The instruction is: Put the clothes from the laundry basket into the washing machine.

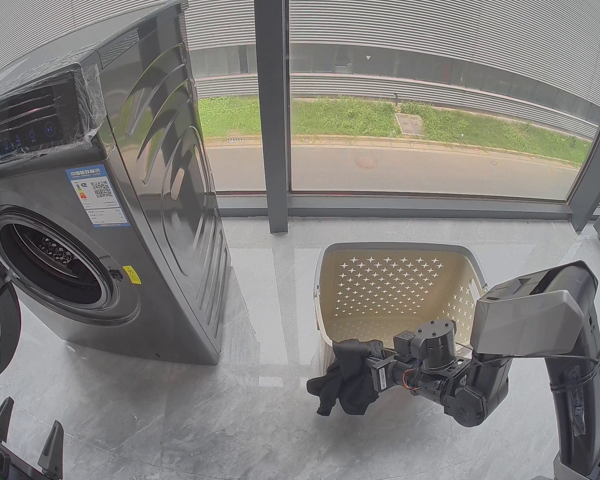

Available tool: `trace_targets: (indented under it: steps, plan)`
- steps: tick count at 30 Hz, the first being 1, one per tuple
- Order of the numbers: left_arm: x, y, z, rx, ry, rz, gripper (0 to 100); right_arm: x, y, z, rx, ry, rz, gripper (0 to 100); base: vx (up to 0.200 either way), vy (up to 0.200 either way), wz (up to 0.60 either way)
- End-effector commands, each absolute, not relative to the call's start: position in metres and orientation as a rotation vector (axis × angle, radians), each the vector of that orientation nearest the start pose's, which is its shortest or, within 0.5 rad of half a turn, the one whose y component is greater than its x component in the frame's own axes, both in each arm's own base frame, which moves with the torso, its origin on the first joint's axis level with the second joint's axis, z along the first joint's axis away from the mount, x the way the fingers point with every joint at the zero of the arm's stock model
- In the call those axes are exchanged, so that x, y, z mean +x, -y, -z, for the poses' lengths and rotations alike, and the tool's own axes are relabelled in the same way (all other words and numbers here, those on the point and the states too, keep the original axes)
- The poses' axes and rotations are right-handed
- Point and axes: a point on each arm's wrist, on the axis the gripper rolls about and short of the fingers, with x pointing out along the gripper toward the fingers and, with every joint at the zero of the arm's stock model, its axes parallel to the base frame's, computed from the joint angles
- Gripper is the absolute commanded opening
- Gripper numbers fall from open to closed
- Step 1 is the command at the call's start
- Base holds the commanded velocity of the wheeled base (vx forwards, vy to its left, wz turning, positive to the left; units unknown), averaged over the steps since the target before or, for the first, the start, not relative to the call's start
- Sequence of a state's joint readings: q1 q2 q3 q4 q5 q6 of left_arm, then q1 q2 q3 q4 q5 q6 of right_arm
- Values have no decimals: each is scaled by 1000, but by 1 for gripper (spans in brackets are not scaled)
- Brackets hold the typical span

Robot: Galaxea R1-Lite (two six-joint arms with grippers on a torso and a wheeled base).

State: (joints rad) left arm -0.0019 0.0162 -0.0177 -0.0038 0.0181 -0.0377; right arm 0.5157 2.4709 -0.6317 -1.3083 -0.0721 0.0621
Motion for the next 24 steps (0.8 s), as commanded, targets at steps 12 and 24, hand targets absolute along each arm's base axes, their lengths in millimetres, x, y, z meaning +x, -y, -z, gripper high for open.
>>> trace_targets:
  steps: [12,24]
  plan:
    - [-23,0,-76,-38,6,-17,100,306,-170,15,-62,-434,-411,0,0,0,0]
    - [-23,0,-76,-38,6,-18,100,311,-172,7,-57,-399,-388,0,0,0,0]
